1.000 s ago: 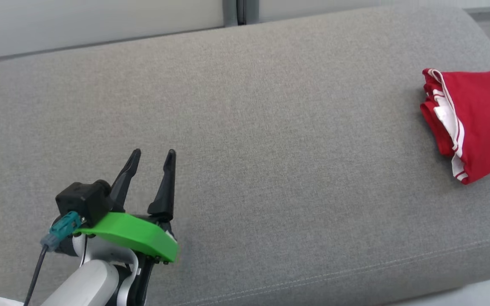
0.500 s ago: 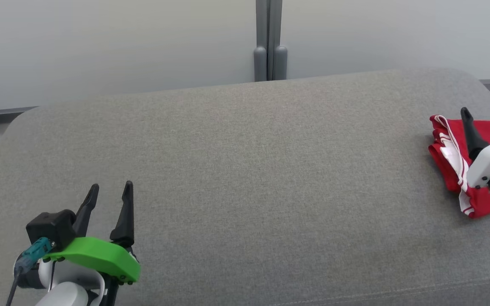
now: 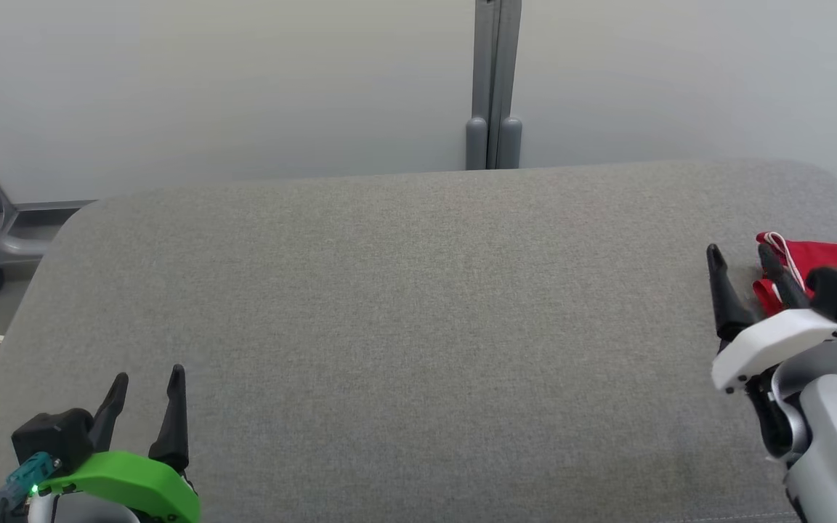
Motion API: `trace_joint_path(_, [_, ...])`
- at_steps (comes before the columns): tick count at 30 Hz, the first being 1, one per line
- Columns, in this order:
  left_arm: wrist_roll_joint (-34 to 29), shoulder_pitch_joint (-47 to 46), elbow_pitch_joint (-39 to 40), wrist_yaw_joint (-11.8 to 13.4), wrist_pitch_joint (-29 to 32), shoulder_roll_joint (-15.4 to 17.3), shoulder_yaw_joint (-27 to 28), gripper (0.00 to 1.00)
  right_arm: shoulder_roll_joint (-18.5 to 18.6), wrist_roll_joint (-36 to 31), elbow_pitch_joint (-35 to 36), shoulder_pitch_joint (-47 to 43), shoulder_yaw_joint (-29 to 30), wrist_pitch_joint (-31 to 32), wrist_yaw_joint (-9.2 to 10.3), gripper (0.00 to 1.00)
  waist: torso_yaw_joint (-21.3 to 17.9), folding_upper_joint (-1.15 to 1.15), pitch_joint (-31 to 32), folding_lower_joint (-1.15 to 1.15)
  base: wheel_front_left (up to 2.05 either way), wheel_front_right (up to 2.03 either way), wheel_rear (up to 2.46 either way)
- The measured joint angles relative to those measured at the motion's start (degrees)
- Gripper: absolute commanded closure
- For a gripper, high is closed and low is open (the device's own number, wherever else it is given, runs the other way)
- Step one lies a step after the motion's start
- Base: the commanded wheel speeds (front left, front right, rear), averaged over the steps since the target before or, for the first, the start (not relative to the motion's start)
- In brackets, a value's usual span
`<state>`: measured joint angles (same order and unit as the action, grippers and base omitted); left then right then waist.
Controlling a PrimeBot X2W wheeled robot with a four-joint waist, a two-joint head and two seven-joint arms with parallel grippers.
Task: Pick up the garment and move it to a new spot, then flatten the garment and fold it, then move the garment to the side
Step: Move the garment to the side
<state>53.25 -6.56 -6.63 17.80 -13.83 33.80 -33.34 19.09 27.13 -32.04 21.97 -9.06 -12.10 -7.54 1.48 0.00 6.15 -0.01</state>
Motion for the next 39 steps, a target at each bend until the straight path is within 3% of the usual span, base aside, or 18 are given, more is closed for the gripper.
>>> trace_joint_path(8, [0.10,2.68,0.33,-0.15,-0.74,-0.34,1.82,0.00,-8.61,-7.58,14.00,-10.56,6.48,4.55,0.02,0.00,1.30,0.00,0.45,0.00,0.00,0.00,0.00])
trace_joint_path(13, [0.09,4.07,1.62,-0.14,-0.89,-0.88,2.81,0.00,-13.23,-9.82,22.13,-16.64,7.08,8.97,0.02,0.00,1.79,0.00,0.47,0.00,0.00,0.00,0.00])
trace_joint_path(23, [-1.48,4.89,2.87,-0.22,-0.96,-1.08,3.15,0.00,-15.73,-12.33,30.72,-22.56,6.88,12.04,0.03,0.00,1.84,0.00,0.35,0.00,0.00,0.00,0.00])
trace_joint_path(39, [-2.58,4.89,1.77,-0.23,-0.96,-2.48,1.60,0.00,-16.18,-13.24,32.83,-24.59,8.16,11.50,0.03,0.00,1.51,0.00,0.49,0.00,0.00,0.00,0.00])
